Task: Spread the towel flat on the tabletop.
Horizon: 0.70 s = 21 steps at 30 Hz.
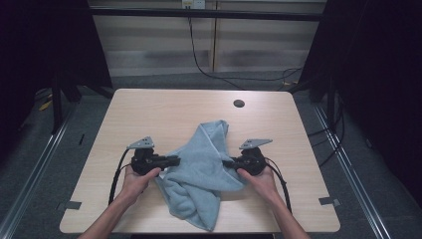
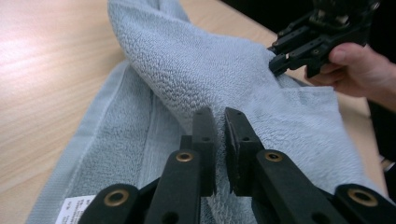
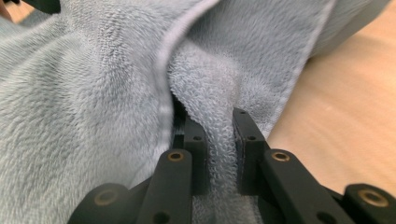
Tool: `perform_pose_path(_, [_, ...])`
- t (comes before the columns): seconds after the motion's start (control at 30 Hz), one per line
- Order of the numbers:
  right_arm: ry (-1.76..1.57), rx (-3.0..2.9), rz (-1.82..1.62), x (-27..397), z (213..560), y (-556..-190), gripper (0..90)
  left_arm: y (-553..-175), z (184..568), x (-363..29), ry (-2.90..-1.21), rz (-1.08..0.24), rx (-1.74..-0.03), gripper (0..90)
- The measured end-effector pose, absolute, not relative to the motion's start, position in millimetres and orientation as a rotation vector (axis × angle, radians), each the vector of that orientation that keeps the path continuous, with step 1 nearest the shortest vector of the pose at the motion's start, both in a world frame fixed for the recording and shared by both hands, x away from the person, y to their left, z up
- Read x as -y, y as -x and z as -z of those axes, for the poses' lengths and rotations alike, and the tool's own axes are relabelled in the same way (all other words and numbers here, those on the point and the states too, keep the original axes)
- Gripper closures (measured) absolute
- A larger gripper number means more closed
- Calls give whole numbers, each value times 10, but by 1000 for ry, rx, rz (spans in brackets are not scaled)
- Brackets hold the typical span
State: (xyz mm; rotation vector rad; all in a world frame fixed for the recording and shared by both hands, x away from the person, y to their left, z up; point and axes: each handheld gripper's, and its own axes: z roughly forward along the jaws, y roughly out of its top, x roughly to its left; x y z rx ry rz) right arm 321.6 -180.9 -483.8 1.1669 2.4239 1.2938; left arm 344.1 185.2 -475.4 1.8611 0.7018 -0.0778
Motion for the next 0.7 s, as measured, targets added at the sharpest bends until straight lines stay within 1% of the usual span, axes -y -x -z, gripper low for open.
perform_pose_path(0.13, [-1177,-2381,-1294,1848,4753,-3195,788,-3418,4718,-1852,-1862,57,-689,851])
perform_pose_path(0.37, [-1235,-2249,-1374,2058,4550,-3173,788,-3342,4503,-1987,-1785,34,-678,858])
perform_pose_path(0.43, [-1263,-2166,-1415,2179,4423,-3166,788,-3334,4398,-2094,-1723,23,-698,860])
perform_pose_path(0.47, [-1272,-2142,-1422,2215,4385,-3169,788,-3334,4398,-2094,-1723,23,-698,861])
perform_pose_path(0.53, [-1274,-2129,-1430,2236,4353,-3179,788,-3348,4324,-2160,-1705,-7,-705,862])
perform_pose_path(0.57, [-1264,-2114,-1441,2230,4263,-3216,788,-3354,4289,-2174,-1688,-10,-710,862])
perform_pose_path(0.63, [-1258,-2111,-1436,2212,4225,-3236,789,-3375,4215,-2188,-1666,-27,-710,863])
perform_pose_path(0.67, [-1244,-2092,-1431,2170,4064,-3317,788,-3399,4144,-2190,-1656,-46,-714,864])
perform_pose_path(0.7, [-1234,-2080,-1440,2160,3997,-3351,787,-3418,4094,-2193,-1656,-58,-717,864])
